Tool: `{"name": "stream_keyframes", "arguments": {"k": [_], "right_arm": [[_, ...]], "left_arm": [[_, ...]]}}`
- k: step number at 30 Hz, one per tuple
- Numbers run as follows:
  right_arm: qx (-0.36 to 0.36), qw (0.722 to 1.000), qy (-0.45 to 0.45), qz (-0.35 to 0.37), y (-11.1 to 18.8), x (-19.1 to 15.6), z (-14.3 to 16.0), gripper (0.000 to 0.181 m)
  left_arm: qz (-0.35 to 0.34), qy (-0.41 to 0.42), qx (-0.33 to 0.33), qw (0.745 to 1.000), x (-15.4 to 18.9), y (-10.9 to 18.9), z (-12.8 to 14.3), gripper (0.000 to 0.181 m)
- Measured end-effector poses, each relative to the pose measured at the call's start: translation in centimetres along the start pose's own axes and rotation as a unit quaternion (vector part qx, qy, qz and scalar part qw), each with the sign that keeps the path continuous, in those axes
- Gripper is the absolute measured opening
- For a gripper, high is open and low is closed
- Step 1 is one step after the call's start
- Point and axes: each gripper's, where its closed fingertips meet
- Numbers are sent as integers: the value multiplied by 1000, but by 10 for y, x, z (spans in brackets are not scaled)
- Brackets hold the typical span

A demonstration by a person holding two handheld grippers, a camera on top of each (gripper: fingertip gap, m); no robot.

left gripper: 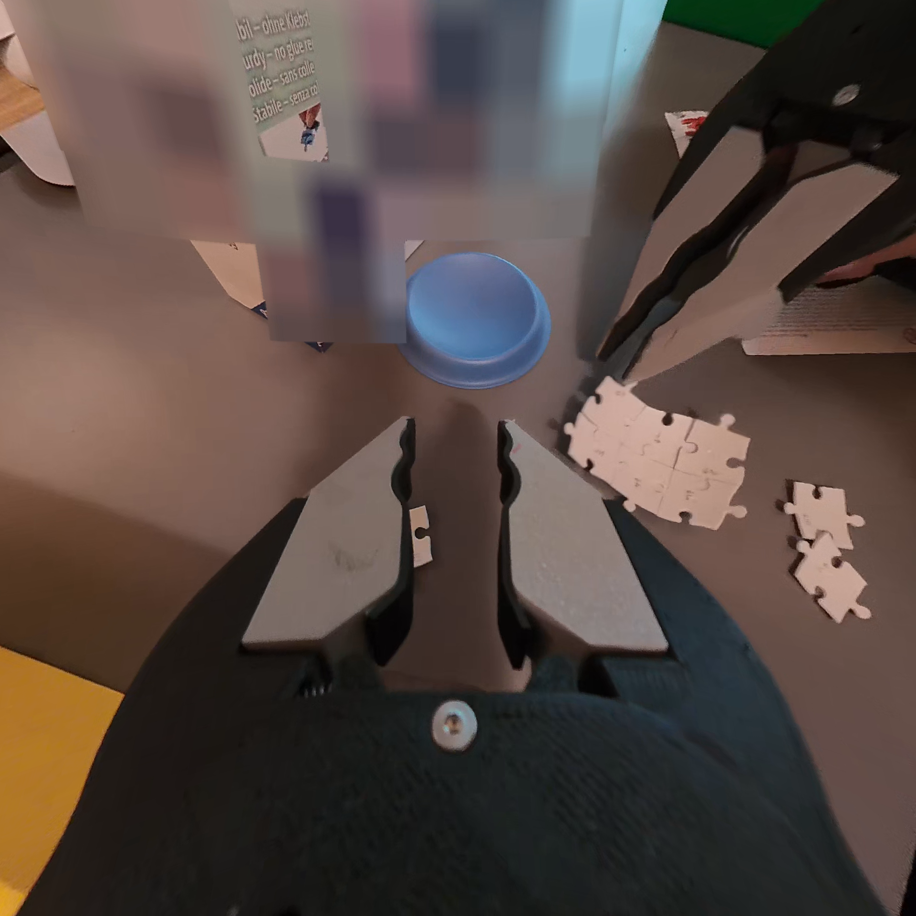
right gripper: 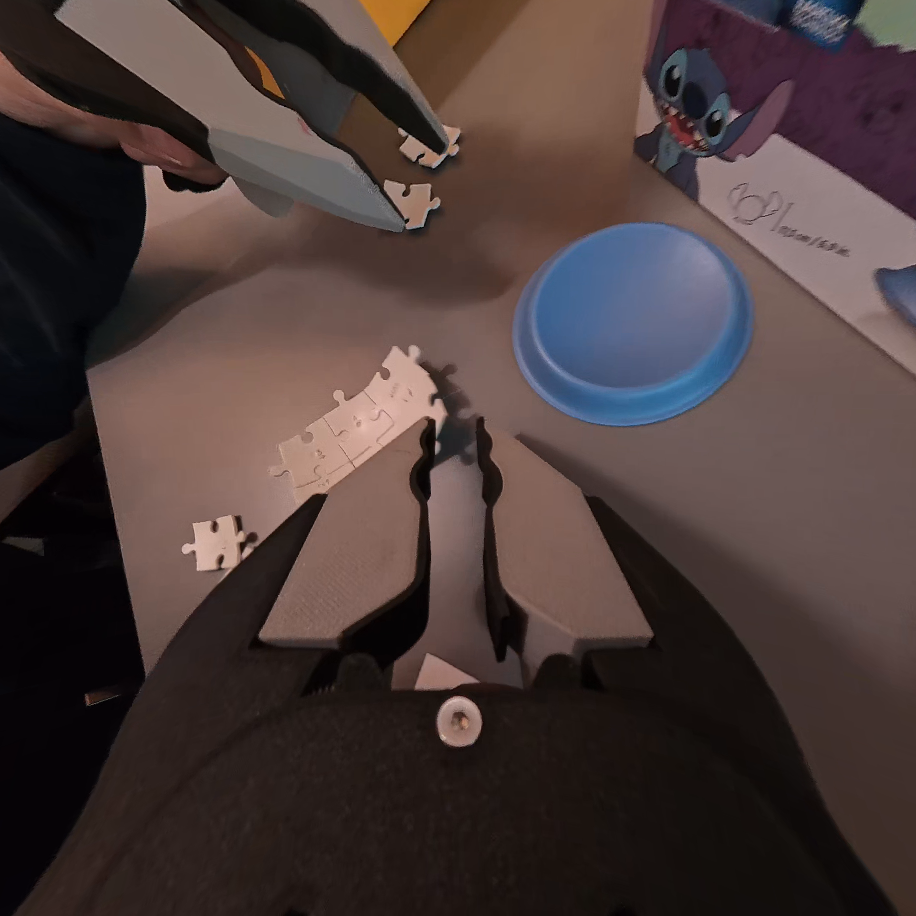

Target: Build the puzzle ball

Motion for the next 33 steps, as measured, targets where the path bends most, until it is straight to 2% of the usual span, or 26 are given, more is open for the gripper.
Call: {"name": "stream_keyframes", "arguments": {"k": [3,6,8,11,14,17,19,21,26,28,30,33], "right_arm": [[17,1000,14,6,16,-2,-6,19],[28,998,59,-21,31,-26,-11,19],[10,994,103,-41,37,-48,-3,17],[-21,988,145,-57,41,-72,17,17],[-32,984,153,-91,43,-97,34,18],[-43,975,172,-132,41,-124,54,18],[-47,972,178,-144,35,-134,62,23],[-56,972,177,-143,27,-137,67,26],[-80,973,191,-100,18,-131,79,18],[-75,975,184,-98,18,-135,80,18],[-67,978,175,-90,17,-136,80,17],[-61,983,151,-85,18,-137,81,14]], "left_arm": [[1,4,-1,1000,0,0,1,31],[16,-1,-5,1000,5,1,2,30],[76,-27,-25,996,28,6,9,29],[155,-118,-26,980,65,24,13,29],[273,-171,20,947,121,56,14,31],[317,-240,4,918,162,75,35,35],[296,-289,-17,910,175,76,51,37],[279,-304,-34,910,184,76,61,39],[177,-306,7,935,181,61,55,35],[149,-319,2,936,180,57,59,33],[132,-370,-2,920,182,55,67,28],[78,-461,13,884,176,51,64,17]]}}
Point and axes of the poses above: each gripper's, where its closed fingertips meet, y back along the fingers, z out of its underside, x = y × z across the jaws, and after that the axes turned 9 degrees about x, right-handed
